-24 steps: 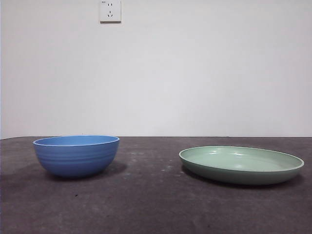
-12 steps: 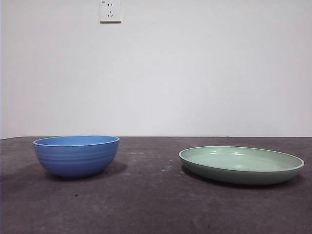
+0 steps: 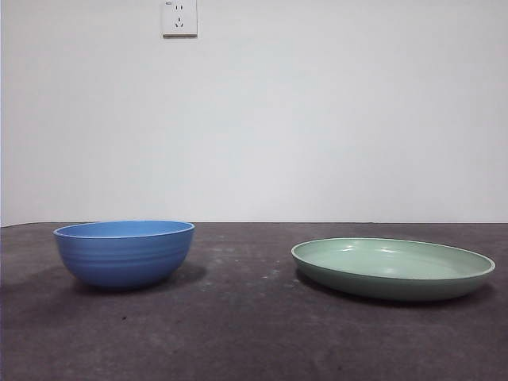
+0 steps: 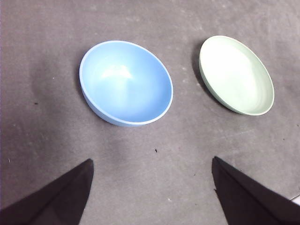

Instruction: Pick up the blue bowl, put it on the green plate, put it on desk

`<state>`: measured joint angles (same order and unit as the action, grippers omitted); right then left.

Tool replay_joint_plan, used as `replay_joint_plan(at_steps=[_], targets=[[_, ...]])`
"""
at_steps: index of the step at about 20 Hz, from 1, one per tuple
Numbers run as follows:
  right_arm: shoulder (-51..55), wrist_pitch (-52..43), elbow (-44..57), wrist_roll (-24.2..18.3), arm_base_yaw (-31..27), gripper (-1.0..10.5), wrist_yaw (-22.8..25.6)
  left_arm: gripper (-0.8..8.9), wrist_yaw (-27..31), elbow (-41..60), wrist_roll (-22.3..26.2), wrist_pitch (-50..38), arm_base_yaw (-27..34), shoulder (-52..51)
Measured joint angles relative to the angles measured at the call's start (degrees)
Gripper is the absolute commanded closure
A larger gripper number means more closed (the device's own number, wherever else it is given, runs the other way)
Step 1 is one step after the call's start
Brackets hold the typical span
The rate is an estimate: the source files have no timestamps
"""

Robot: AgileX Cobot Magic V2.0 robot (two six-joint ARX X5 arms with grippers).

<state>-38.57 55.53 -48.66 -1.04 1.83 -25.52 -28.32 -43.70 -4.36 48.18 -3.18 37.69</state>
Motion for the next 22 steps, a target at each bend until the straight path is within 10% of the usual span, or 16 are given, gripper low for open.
replay_joint_plan(at_steps=[22], targets=[[0.0,0.0,0.0,1.36,0.07,5.8,0.0,4.12,19.43,-22.99,1.84,-6.99,-10.16,49.92]])
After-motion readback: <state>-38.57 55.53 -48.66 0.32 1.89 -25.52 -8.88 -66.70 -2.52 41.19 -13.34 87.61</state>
